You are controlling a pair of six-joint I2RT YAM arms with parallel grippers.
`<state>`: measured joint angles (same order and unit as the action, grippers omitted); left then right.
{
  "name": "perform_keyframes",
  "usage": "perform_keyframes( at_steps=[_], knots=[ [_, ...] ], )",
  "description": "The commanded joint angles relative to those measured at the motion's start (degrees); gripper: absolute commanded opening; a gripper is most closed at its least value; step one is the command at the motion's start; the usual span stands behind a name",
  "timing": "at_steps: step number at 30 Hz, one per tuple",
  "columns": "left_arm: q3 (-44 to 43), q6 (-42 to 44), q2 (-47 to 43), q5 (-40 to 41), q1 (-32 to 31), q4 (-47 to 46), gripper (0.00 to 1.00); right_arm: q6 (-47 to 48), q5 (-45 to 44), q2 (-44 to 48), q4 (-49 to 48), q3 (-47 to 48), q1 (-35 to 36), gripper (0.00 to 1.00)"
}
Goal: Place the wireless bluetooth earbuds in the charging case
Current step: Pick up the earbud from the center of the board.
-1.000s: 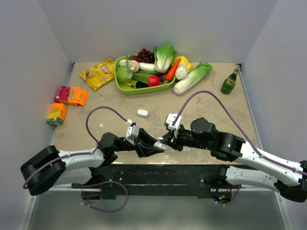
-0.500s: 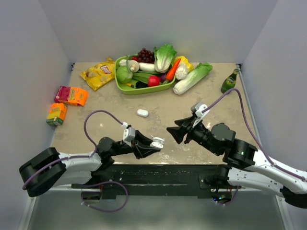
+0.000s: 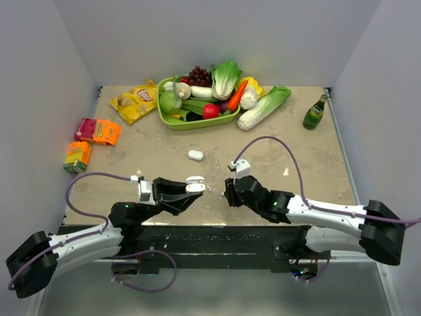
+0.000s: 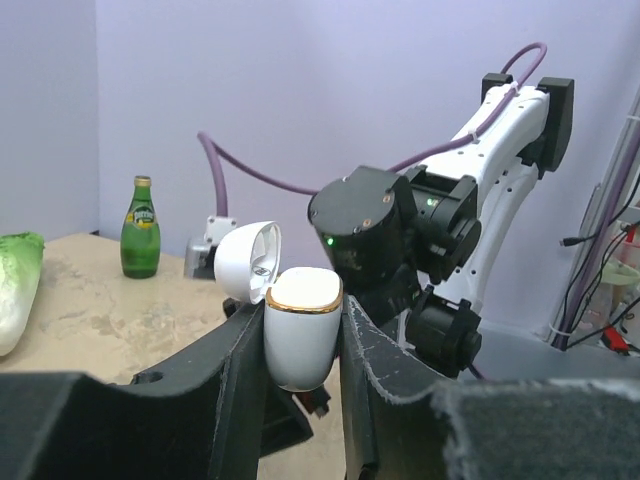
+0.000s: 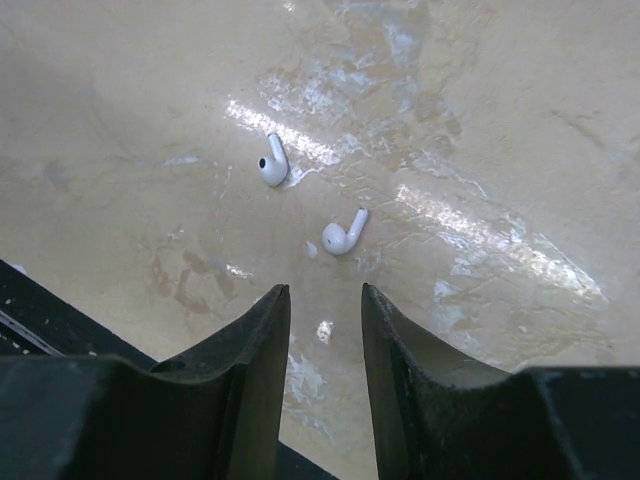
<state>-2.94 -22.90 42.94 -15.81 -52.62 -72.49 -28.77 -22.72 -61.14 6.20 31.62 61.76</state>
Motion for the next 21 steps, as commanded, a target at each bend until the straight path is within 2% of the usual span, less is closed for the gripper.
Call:
perform_keyframes(
  at_steps=[1, 8, 11, 15, 16, 21],
  knots=[
    [8.6, 1.5, -1.7, 3.2, -0.2, -2.6, 0.0, -0.3, 3.3, -6.2, -11.2, 1.3, -0.2, 0.38],
    [9.7, 1.2, -5.5, 3.1, -0.2, 0.1, 0.0, 3.0, 4.8, -18.0, -16.1, 6.4, -0.1, 0.43],
    [10.3, 1.3, -7.3, 3.2, -0.2, 1.4, 0.0, 3.7, 4.1, -22.2, -17.9, 7.9, -0.5, 0.42],
    [10.6, 1.2, -9.2, 3.4, -0.2, 3.1, 0.0, 3.8, 3.6, -25.4, -19.1, 9.0, -0.7, 0.28],
    [10.7, 1.3, -9.6, 3.4, -0.2, 3.4, 0.0, 3.8, 3.8, -25.9, -19.3, 9.2, -0.7, 0.2],
    [10.7, 1.4, -10.0, 3.3, -0.2, 4.0, 0.0, 3.1, 6.5, -27.4, -21.0, 8.8, -0.7, 0.03]
  ],
)
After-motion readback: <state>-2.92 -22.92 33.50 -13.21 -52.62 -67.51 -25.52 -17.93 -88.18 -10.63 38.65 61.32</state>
